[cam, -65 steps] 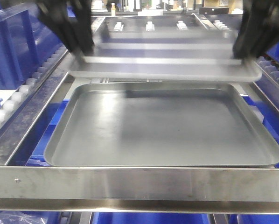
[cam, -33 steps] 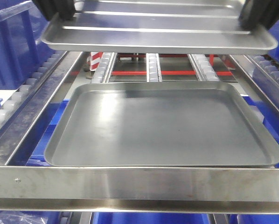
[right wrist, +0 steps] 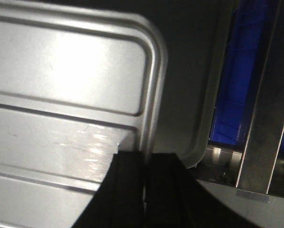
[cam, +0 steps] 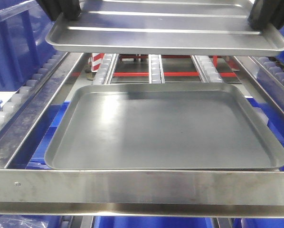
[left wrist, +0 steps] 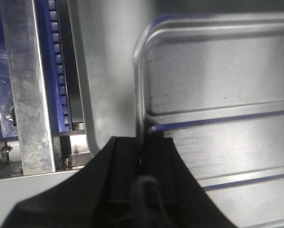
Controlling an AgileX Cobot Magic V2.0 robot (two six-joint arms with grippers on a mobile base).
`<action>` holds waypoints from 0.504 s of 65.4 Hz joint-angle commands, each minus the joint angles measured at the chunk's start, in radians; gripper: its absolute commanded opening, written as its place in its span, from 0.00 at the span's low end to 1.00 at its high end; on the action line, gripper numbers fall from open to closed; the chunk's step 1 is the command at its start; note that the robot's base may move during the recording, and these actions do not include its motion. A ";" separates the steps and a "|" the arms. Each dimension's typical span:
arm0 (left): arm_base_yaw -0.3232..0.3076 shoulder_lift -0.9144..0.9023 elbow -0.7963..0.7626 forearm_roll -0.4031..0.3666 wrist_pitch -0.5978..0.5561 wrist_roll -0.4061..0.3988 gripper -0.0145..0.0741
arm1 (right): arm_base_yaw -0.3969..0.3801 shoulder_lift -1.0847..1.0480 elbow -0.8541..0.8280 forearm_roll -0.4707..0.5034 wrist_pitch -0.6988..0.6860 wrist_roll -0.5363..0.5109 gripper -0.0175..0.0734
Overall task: Grab silver tray and place in blue box
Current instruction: 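Lift the silver tray up off the grey tray with both grippers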
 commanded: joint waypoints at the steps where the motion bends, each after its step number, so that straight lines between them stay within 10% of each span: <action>1: -0.007 -0.043 -0.032 0.041 0.005 0.017 0.05 | -0.003 -0.039 -0.040 -0.059 -0.029 -0.014 0.25; 33: -0.007 -0.043 -0.032 0.041 0.005 0.017 0.05 | -0.003 -0.039 -0.040 -0.059 -0.029 -0.014 0.25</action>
